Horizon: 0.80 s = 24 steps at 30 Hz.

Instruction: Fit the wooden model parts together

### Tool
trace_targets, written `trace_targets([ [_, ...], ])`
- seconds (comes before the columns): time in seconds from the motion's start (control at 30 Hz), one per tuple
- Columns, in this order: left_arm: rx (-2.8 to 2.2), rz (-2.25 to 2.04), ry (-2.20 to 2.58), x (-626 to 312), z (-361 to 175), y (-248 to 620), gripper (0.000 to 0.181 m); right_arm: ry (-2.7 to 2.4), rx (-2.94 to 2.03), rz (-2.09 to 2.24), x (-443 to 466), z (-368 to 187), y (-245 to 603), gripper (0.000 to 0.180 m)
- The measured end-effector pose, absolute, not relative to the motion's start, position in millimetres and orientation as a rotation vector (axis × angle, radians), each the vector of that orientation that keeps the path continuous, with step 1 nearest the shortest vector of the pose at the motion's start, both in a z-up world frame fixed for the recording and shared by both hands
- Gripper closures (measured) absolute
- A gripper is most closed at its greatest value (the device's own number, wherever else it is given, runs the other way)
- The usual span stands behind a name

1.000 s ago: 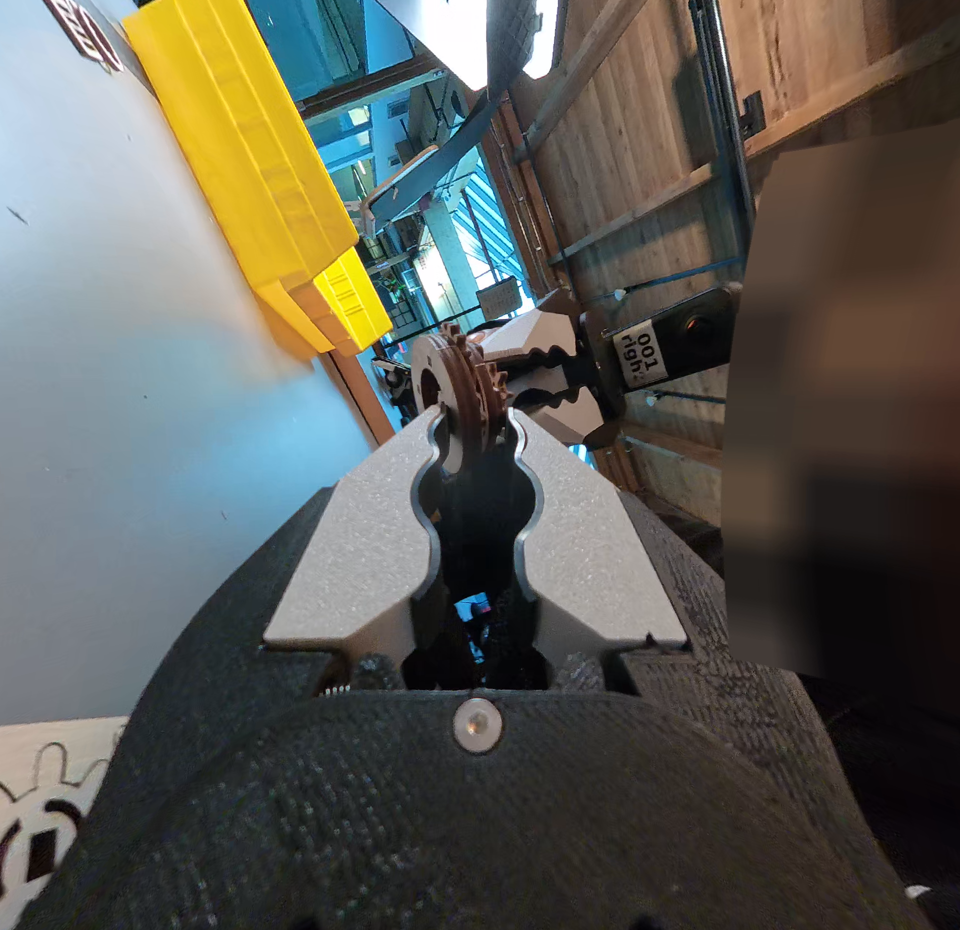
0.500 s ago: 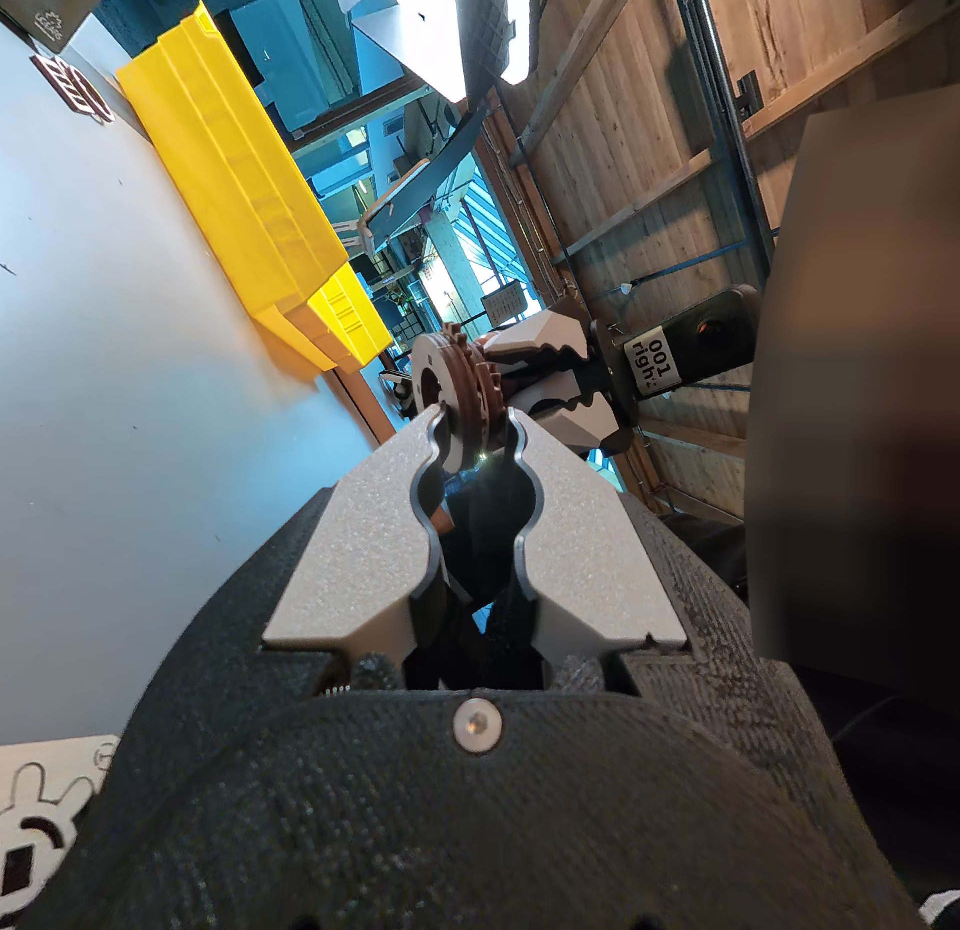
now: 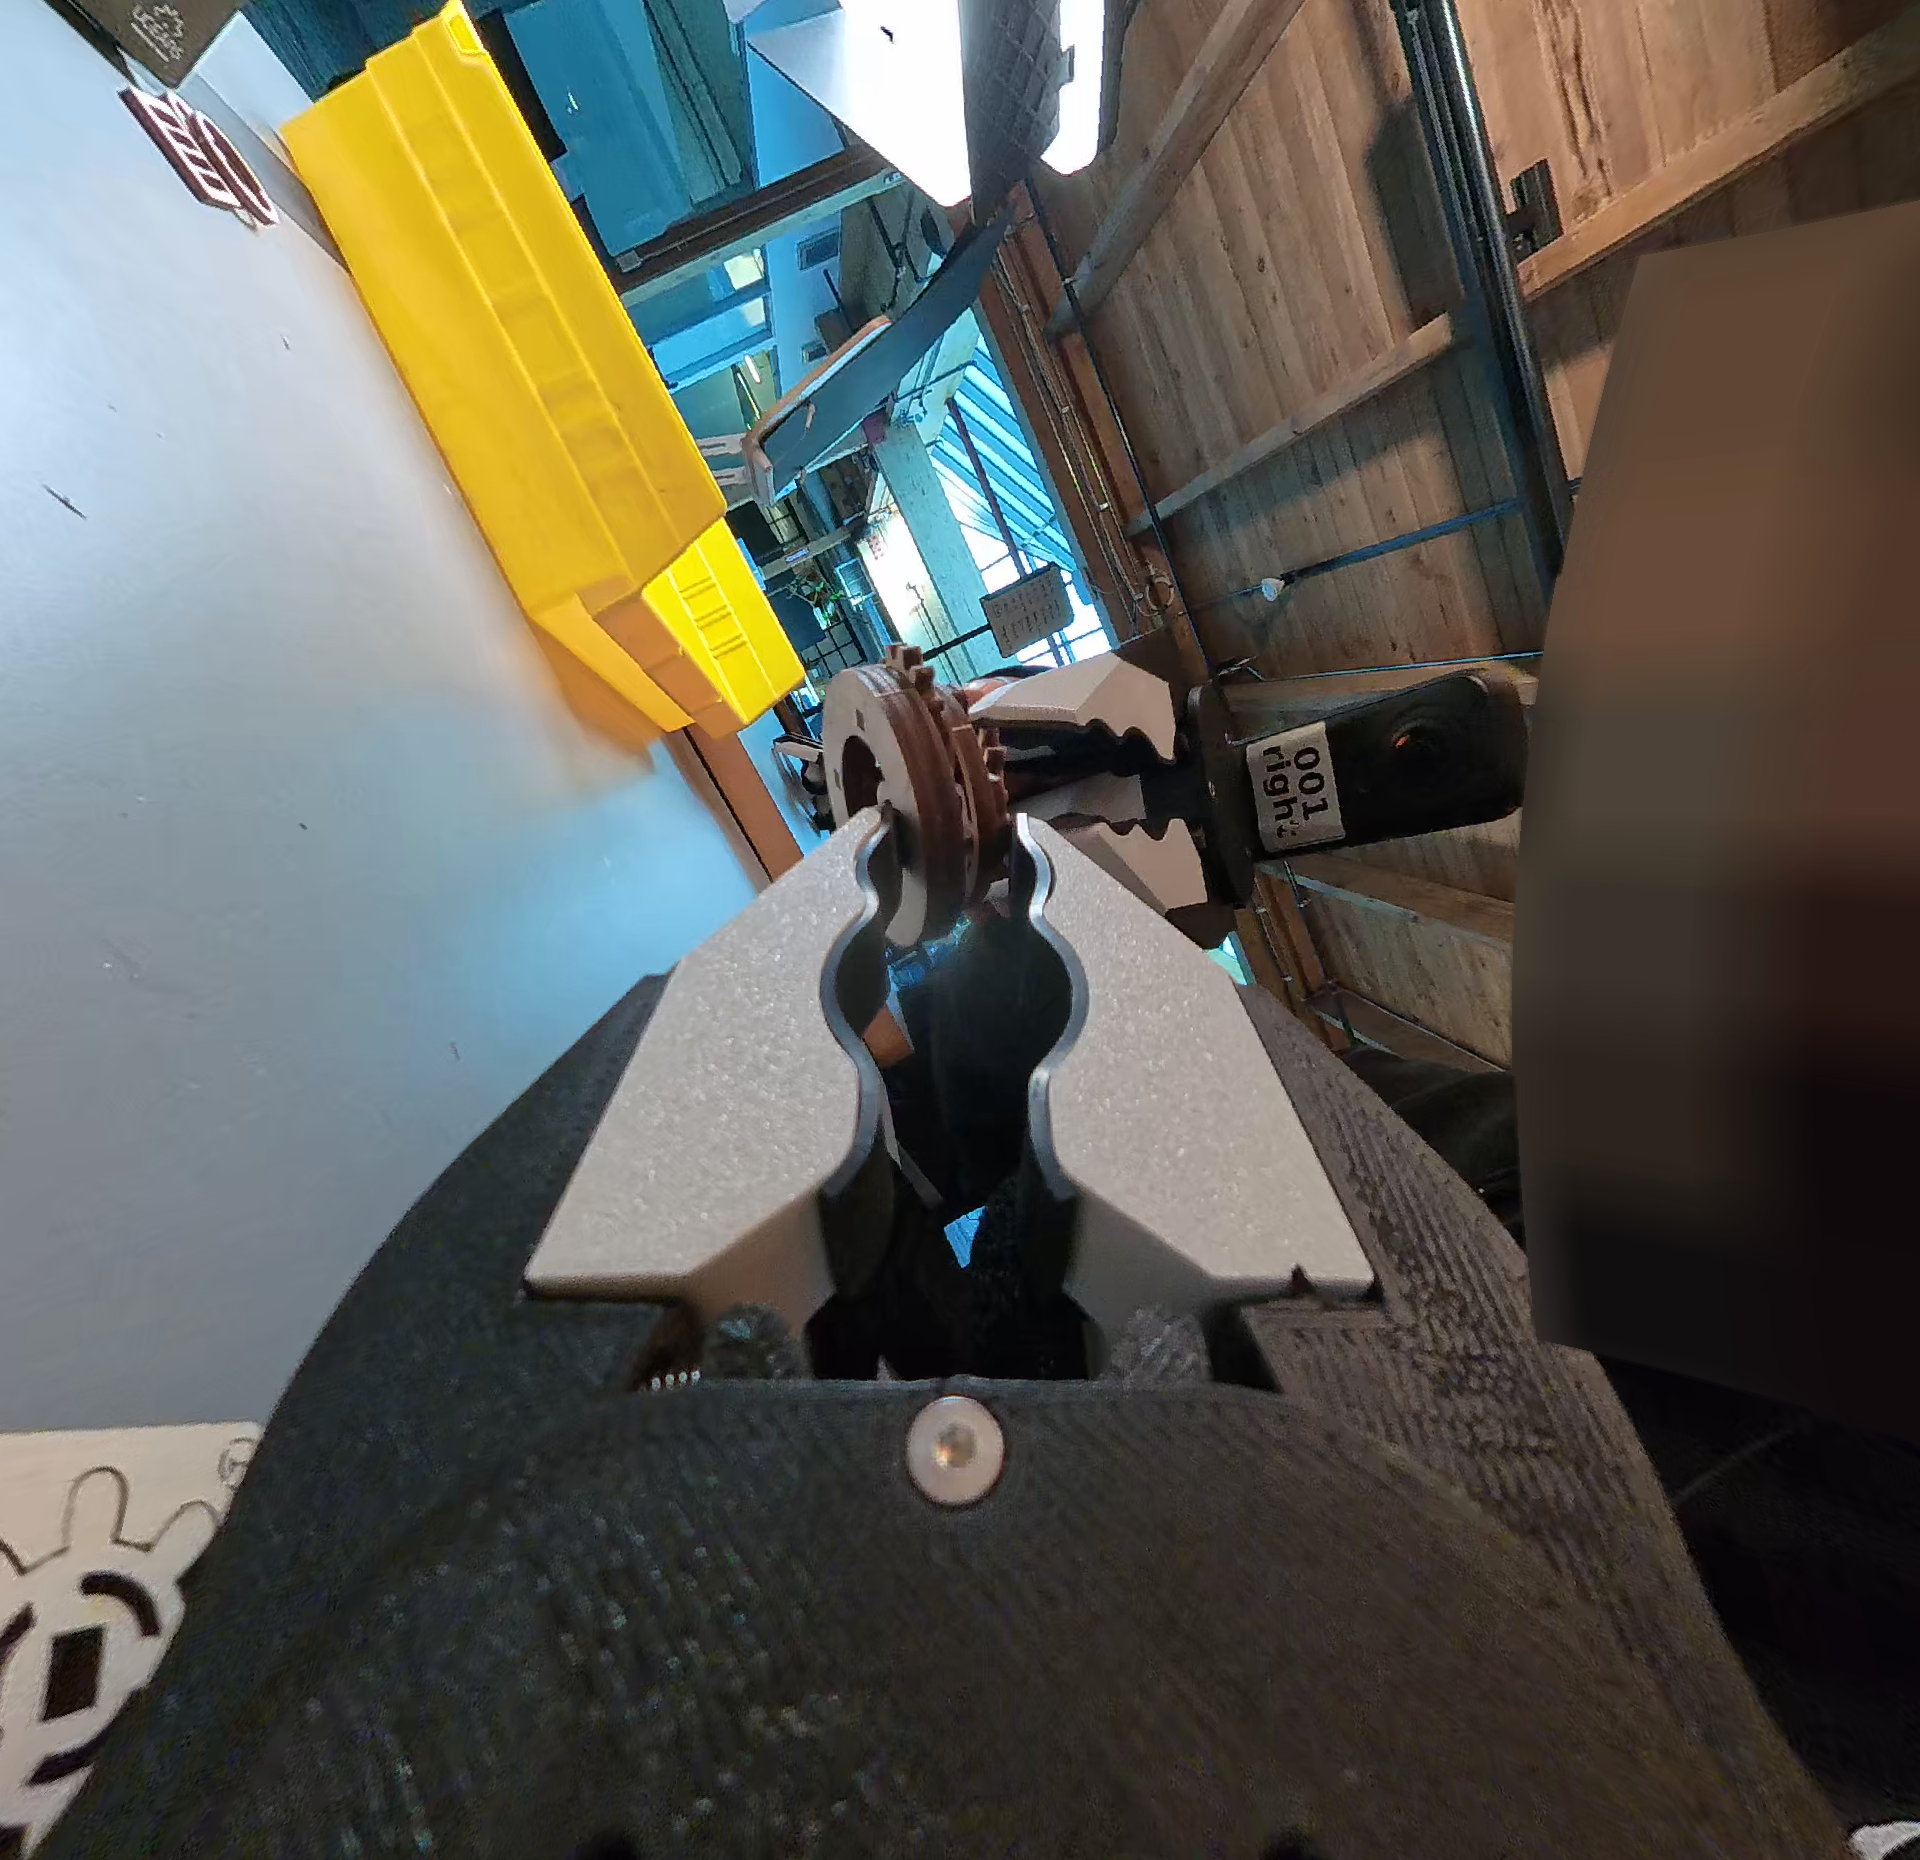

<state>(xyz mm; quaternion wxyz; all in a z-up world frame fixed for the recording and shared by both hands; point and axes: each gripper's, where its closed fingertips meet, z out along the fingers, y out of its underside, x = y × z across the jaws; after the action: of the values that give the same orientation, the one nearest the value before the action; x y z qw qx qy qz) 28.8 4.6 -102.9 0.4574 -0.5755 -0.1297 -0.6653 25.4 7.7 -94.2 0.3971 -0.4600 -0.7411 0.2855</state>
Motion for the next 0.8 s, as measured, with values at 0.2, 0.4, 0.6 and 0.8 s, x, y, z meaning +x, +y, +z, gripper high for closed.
trace_targets([
  [0.2, -1.413, -1.658, -0.335, 28, -104, 5, 0.162, -1.845, -1.237, 0.784, 25, -97, 8, 0.162],
  [0.4, -1.407, -1.652, -0.309, 29, -103, 4, 0.162, -1.778, -1.375, 0.942, 25, -98, 8, 0.162],
  [0.6, -1.405, -1.682, -0.305, 32, -101, 4, 0.161, -1.755, -1.383, 1.006, 26, -97, 7, 0.163],
  [0.8, -1.401, -1.691, -0.38, 26, -103, 8, 0.162, -1.708, -1.271, 0.983, 25, -81, 8, 0.152],
])
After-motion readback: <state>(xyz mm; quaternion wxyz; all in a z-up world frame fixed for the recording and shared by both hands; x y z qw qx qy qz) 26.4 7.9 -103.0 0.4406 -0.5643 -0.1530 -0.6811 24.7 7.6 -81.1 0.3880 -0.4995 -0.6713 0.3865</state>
